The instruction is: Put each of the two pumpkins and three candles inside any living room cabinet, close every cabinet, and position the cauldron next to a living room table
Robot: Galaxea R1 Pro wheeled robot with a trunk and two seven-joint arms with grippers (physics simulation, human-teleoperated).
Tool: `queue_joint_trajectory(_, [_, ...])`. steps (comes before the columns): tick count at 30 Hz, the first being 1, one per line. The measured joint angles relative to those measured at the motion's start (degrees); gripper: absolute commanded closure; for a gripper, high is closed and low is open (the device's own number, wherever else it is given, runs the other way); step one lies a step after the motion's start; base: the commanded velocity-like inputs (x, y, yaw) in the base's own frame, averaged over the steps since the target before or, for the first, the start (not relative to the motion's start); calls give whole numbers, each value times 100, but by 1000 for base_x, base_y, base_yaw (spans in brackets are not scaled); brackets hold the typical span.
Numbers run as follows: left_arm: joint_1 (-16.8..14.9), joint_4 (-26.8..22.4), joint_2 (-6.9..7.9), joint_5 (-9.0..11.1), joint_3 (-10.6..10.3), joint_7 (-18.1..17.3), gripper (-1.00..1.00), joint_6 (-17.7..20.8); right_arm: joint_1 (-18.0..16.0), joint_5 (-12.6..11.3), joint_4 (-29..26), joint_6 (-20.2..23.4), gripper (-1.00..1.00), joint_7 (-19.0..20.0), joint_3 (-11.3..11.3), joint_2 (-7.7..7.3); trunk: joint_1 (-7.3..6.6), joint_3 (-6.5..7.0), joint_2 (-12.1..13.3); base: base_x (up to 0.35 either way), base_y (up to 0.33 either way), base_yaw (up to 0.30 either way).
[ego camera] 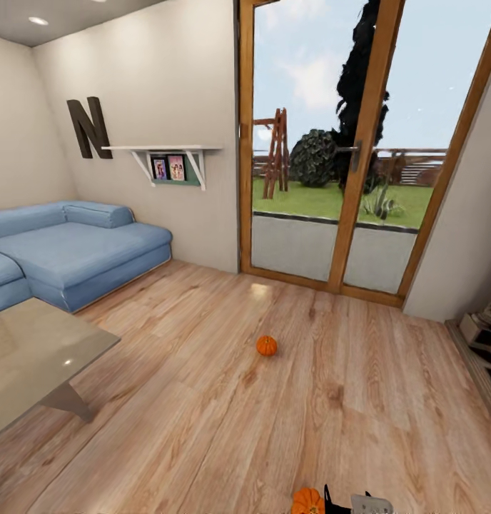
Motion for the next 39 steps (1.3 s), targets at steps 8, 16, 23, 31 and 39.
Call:
queue_joint_trajectory(8, [3,-1491,50,-49,-7,24,-100,1223,-20,-46,-737,563,-100,-35,1,13,176,-143,-321,0,0,0])
queue_joint_trajectory(16, [-53,-4258,267,-40,131,1021,-100,4030,-496,-65,-2171,3056,-100,-35,-24,24,351,-287,-642,0,0,0])
queue_joint_trajectory(23, [-653,-5438,230,101,648,1411,-100,5688,-1458,-73,-2244,4790,-100,-191,-32,63,505,-411,-922,0,0,0])
queue_joint_trajectory(31, [-977,-6427,247,910,1476,1476,-100,6536,-1929,-882,-2613,6869,-100,-1029,-406,257,681,-556,-1243,0,0,0])
queue_joint_trajectory(39, [-982,-6474,242,904,1488,1748,-100,6539,-1920,-897,-2617,6847,-100,-1007,-396,257,857,-700,-1564,0,0,0])
